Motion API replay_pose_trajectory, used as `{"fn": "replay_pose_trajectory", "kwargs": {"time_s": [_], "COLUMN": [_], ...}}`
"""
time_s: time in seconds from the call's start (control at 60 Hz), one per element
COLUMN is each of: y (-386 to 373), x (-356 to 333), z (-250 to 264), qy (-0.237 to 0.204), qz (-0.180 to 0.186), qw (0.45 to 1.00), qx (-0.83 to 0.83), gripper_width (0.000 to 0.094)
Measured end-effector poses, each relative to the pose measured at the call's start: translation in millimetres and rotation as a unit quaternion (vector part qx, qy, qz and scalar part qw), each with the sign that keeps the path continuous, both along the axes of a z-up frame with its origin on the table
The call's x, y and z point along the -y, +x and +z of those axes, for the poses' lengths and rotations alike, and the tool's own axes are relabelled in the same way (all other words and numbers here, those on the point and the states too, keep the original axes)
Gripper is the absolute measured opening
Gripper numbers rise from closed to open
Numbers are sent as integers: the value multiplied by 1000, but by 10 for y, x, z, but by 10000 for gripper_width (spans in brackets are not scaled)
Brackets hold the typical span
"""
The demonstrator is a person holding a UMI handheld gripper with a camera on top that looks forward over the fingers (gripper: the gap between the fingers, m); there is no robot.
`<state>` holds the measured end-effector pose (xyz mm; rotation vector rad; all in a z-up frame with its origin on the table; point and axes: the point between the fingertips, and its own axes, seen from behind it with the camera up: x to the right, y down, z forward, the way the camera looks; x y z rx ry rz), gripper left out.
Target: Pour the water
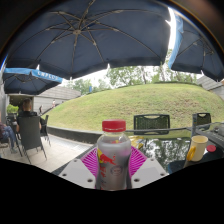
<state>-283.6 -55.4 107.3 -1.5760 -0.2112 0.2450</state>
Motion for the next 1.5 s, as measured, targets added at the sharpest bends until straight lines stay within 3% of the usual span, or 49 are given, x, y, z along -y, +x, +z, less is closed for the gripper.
{"fn": "replay_pose_trajectory", "kwargs": {"time_s": [0.1,0.217,0.417,0.783,0.983,1.067,1.133,1.233,1.25,1.267,1.367,1.417,1.433,1.5], "y": [63,372,1348,2620,2558,2430,2373,2573,2644,2722,3224,3566,3725,4067], "x": [-61,-243,-707,-1222,-1177,-1124,-1014,-774,-726,-680,-605,-669,-608,-754], "z": [58,562,1068,387,390,520,845,1581,1706,1821,2142,2075,2275,2004], "qy": [-17,-6,-22,-113,-130,-142,-122,-15,12,38,145,165,179,169], "qz": [1,16,4,-24,-8,8,30,51,47,41,-30,-84,-105,-152], "qw": [995,978,892,636,595,611,672,820,844,866,948,961,963,971], "qx": [-94,-206,-451,-763,-793,-779,-730,-571,-535,-497,-284,-203,-171,-73], "gripper_width": [342,343,344,362,364,366,368,368,437,367,378,377,377,377]}}
